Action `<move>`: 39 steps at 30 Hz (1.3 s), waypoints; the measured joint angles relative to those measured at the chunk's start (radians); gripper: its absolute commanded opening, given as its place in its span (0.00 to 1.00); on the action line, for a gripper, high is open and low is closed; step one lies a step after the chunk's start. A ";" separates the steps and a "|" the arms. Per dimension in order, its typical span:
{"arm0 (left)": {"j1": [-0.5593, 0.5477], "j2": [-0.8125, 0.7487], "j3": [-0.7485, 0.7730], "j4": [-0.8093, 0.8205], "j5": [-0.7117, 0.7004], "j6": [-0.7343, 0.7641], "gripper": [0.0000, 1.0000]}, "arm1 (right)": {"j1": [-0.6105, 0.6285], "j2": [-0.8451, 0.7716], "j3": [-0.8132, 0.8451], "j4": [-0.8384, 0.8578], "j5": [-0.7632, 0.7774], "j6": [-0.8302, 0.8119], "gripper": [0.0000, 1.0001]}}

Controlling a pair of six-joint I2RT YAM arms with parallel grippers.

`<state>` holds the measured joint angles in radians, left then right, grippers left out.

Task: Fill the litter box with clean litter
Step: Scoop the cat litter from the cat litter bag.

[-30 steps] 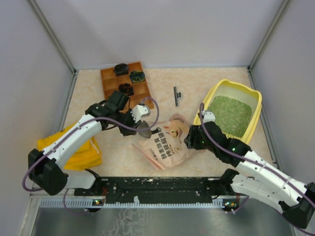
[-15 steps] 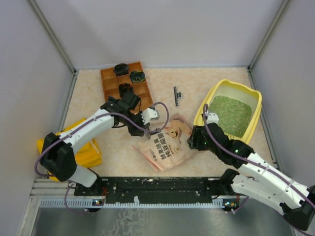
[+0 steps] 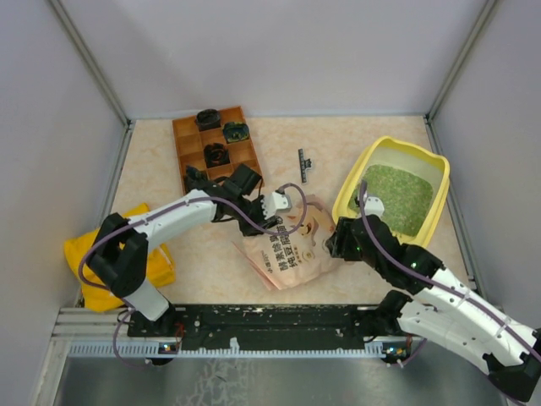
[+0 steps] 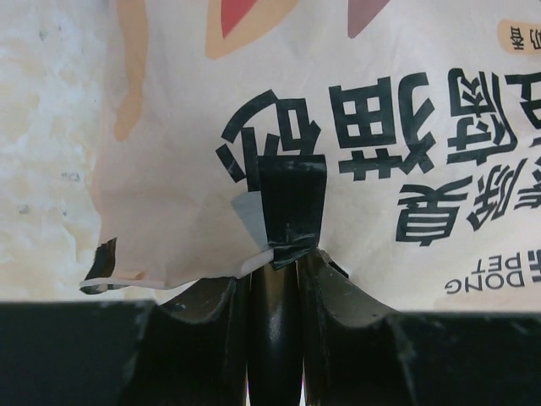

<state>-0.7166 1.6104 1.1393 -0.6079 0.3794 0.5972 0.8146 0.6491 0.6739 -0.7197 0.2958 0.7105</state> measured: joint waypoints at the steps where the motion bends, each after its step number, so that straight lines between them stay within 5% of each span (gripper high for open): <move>1: -0.003 0.007 -0.002 0.017 0.002 -0.006 0.00 | 0.000 -0.003 0.000 0.000 0.000 0.000 0.50; 19: 0.014 -0.226 -0.329 0.384 0.035 -0.055 0.00 | 0.000 -0.040 -0.013 0.025 0.009 -0.002 0.49; 39: 0.168 -0.540 -0.472 0.296 0.060 -0.031 0.00 | 0.000 -0.047 -0.013 0.032 -0.010 -0.011 0.48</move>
<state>-0.5488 1.0706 0.6670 -0.3119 0.4393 0.5667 0.8146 0.6022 0.6605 -0.6876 0.2863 0.6991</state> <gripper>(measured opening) 0.298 0.484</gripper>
